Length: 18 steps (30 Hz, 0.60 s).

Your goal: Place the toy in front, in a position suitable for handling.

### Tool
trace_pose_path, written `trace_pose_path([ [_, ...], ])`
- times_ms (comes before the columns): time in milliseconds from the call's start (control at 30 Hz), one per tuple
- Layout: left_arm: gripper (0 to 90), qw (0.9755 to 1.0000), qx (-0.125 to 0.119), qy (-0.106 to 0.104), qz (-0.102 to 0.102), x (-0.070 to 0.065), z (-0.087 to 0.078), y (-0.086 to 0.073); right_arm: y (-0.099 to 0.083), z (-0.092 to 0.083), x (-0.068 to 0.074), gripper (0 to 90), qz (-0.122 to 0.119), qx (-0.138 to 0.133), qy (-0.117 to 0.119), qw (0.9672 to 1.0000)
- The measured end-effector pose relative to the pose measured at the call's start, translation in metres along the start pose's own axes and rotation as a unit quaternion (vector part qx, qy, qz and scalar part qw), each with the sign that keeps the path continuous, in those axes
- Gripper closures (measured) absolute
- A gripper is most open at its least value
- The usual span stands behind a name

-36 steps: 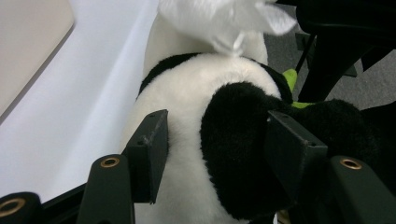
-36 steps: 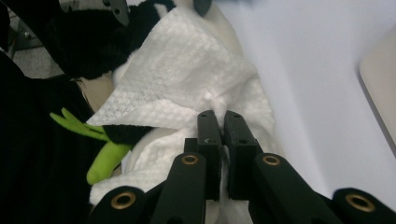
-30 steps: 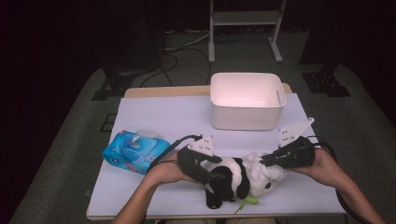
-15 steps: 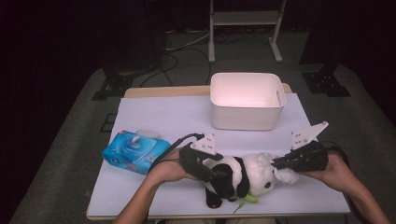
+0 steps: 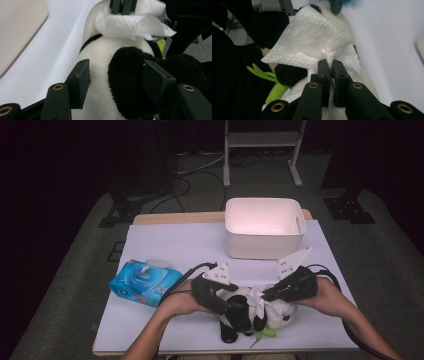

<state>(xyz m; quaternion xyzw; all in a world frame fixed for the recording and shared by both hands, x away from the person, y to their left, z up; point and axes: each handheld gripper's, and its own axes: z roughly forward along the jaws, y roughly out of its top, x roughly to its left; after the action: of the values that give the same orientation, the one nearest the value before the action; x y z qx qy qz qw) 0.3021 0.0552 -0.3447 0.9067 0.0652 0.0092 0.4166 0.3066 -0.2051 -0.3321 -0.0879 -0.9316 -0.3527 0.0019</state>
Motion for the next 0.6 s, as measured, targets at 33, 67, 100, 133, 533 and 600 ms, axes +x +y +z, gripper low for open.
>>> trace_pose_path([
  [33, 40.6, 1.0, -0.001, 0.0, 0.0, 0.0, 0.0, 0.0, 0.0, 0.0, 0.0, 85.5, 0.0, 0.0, 0.0, 1.0],
  [67, 40.5, 1.0, 0.0, 0.001, 0.001, 0.0, 0.0, -0.001, 0.003, 0.005, 0.0, 85.6, -0.004, 0.004, 0.004, 1.0],
  [100, 40.4, 1.0, -0.001, 0.002, -0.001, -0.001, -0.001, -0.001, 0.005, 0.009, 0.0, 85.6, -0.006, 0.008, 0.007, 0.9999],
  [133, 40.2, 1.0, -0.001, 0.004, -0.003, 0.0, -0.002, -0.002, 0.006, 0.013, -0.001, 85.7, -0.008, 0.011, 0.008, 0.9999],
  [533, 37.1, 1.0, -0.007, 0.005, -0.004, -0.003, -0.019, -0.002, -0.011, 0.005, -0.006, 86.0, 0.019, 0.004, 0.0, 0.9998],
  [600, 36.6, 1.0, -0.004, 0.005, -0.005, -0.003, -0.019, -0.003, -0.015, 0.0, -0.008, 86.0, 0.026, 0.0, -0.005, 0.9997],
])
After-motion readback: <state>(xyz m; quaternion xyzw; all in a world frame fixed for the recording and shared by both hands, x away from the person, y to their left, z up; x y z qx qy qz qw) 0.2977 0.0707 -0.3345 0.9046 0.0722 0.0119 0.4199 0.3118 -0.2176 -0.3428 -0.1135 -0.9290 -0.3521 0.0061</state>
